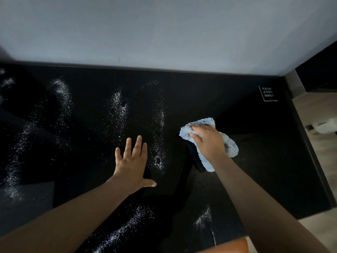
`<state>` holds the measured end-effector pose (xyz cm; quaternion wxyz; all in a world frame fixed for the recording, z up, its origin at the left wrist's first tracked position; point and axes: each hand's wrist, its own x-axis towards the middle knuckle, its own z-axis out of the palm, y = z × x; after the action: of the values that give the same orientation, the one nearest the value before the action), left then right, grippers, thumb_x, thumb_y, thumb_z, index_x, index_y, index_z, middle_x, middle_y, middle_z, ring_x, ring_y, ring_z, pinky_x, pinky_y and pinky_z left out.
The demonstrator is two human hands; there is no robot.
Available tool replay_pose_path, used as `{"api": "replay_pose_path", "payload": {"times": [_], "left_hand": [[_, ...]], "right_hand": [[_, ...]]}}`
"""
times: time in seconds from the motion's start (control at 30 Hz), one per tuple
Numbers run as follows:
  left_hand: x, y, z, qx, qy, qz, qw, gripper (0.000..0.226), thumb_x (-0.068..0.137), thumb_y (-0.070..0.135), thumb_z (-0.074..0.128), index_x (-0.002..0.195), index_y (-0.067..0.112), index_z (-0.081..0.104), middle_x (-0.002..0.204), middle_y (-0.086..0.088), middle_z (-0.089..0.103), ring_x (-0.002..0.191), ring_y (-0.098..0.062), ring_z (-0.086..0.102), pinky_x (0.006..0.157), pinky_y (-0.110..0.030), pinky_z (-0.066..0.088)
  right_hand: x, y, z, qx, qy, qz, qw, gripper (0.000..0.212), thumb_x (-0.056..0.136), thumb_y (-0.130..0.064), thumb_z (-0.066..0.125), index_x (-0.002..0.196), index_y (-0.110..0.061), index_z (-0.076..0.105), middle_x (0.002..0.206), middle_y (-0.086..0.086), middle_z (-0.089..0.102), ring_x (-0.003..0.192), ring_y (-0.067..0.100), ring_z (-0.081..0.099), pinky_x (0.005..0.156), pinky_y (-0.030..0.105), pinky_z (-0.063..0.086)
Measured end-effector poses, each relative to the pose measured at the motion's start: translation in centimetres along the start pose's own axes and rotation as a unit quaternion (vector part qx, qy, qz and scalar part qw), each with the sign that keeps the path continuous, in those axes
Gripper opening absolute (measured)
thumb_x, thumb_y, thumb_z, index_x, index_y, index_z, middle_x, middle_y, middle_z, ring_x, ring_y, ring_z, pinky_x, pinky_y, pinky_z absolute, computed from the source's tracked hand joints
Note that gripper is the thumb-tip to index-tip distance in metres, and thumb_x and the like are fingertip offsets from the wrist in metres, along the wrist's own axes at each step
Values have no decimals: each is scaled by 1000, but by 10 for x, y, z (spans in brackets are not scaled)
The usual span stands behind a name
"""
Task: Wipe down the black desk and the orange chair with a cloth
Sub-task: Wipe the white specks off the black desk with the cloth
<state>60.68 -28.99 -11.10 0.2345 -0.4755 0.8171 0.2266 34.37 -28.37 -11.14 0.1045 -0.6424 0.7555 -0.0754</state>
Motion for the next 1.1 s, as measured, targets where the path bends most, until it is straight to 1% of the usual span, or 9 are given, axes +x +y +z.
{"api": "replay_pose_path", "payload": {"times": [0.1,0.17,0.23,0.4,0.5,0.7,0.83,1.0,1.1], "left_hand": [[0,2,2,4,5,-7,1000,133,66,76,64,150,13,-18,153,-8,-34,143,-37,-25,115,-60,0],[1,3,2,0,7,-10,1000,134,65,73,67,150,14,-17,154,-8,-33,143,-37,-24,116,-60,0],[1,3,3,0,8,-11,1000,134,64,73,68,151,14,-16,155,-8,-32,143,-36,-24,116,-60,0],[1,2,3,7,11,-8,1000,136,63,73,69,151,13,-15,155,-8,-31,144,-36,-22,116,-60,3],[0,1,4,11,13,-4,1000,135,63,74,68,151,14,-15,156,-7,-30,144,-36,-21,117,-60,3],[-7,4,5,41,21,3,999,131,67,78,59,150,9,-15,157,-10,-26,146,-37,-16,117,-60,7],[-23,9,16,28,5,19,999,130,68,78,59,151,10,-15,157,-10,-27,145,-38,-19,117,-58,5],[-45,19,36,16,-19,30,999,137,63,78,64,149,11,-19,155,-9,-31,143,-39,-23,117,-60,4],[-52,20,42,26,-23,29,999,139,62,78,65,150,10,-18,154,-10,-32,143,-40,-23,116,-61,4]], "right_hand": [[-17,1,0,4,-3,3,1000,29,95,-25,53,120,-16,63,115,-1,67,110,15,57,90,24,42],[-29,2,0,17,-6,7,1000,28,95,-26,53,119,-16,63,113,-2,67,109,14,57,92,26,44],[-42,2,0,26,-8,10,1000,28,95,-26,53,118,-17,64,113,-3,67,110,13,57,94,29,45],[-70,2,2,23,-5,24,999,28,94,-26,55,119,-18,64,113,-3,67,111,13,57,94,29,45],[-83,1,3,28,-10,33,999,28,94,-26,55,119,-18,64,114,-3,67,112,14,57,95,32,45],[-104,-1,4,28,-3,40,999,28,93,-27,57,118,-18,64,114,-3,68,112,15,57,95,29,43],[-117,-2,4,25,-4,51,998,27,93,-27,57,118,-18,65,112,-3,68,111,15,57,94,28,42],[-138,-6,3,42,-13,66,997,28,94,-25,55,119,-16,65,114,-1,67,113,17,56,95,31,43],[-154,-7,4,46,-23,73,996,28,94,-23,54,120,-16,64,117,-1,66,114,16,56,98,30,42]]}}
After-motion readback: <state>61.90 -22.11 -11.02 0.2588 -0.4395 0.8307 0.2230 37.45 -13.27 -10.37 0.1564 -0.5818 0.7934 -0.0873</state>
